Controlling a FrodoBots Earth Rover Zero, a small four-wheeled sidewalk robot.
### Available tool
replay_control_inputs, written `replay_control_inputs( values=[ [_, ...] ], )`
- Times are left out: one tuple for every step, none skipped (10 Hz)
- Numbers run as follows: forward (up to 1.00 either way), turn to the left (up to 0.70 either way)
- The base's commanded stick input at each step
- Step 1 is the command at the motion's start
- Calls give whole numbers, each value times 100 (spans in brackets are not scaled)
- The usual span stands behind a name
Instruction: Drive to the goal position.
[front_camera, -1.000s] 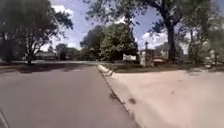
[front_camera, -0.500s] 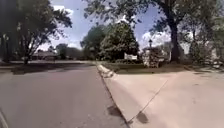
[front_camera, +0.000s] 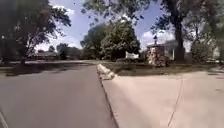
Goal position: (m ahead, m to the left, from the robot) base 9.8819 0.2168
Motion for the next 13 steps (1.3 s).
replay_control_inputs(
  values=[
    [100, 0],
    [100, 1],
    [100, 11],
    [100, 35],
    [100, 39],
    [100, 39],
    [100, 39],
    [100, 39],
    [100, 39],
    [100, 39],
    [94, 32],
    [59, 15],
    [9, 0]
  ],
)
